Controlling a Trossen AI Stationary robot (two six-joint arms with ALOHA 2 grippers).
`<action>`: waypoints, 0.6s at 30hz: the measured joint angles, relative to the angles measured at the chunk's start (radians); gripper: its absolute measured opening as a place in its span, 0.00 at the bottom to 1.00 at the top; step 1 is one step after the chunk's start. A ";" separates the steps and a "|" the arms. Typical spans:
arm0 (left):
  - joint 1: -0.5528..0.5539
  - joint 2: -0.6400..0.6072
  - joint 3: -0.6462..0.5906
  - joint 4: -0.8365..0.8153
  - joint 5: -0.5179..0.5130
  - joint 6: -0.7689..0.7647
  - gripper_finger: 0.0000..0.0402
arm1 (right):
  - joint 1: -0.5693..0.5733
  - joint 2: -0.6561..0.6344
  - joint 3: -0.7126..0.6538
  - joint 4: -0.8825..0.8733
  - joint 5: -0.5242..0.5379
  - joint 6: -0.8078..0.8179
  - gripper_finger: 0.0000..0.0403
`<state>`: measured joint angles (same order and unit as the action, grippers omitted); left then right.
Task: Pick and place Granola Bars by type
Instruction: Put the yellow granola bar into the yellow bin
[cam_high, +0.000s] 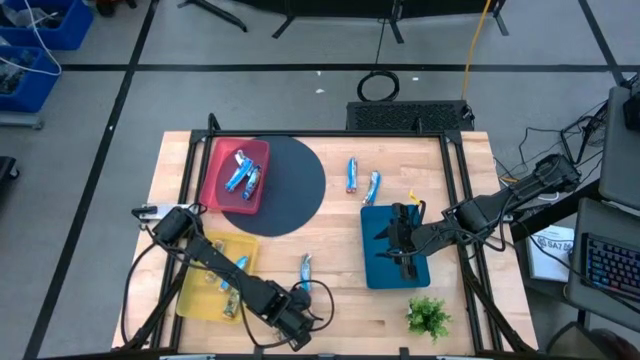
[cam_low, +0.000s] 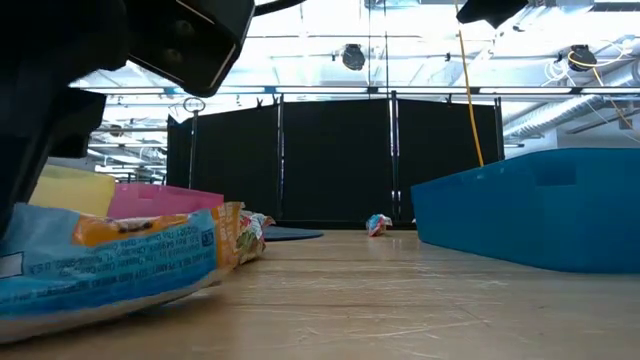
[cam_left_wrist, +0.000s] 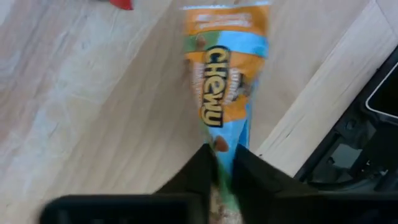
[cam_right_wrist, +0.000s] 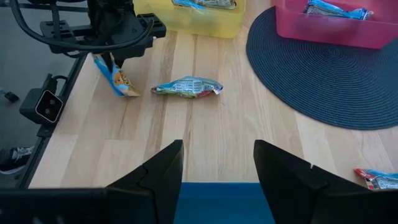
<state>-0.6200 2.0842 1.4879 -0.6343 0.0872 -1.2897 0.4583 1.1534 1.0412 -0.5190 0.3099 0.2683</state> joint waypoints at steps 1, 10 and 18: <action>0.002 0.000 0.000 -0.001 0.007 0.010 0.09 | 0.000 0.000 0.000 0.000 0.000 -0.002 0.46; 0.020 0.000 0.000 -0.029 0.033 0.025 0.03 | -0.001 0.000 0.000 0.034 0.002 -0.027 0.46; 0.046 -0.029 0.046 -0.148 0.035 0.050 0.02 | -0.003 0.000 0.000 0.029 0.002 -0.027 0.46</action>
<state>-0.5740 2.0553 1.5344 -0.7821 0.1225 -1.2393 0.4549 1.1534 1.0412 -0.4896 0.3119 0.2409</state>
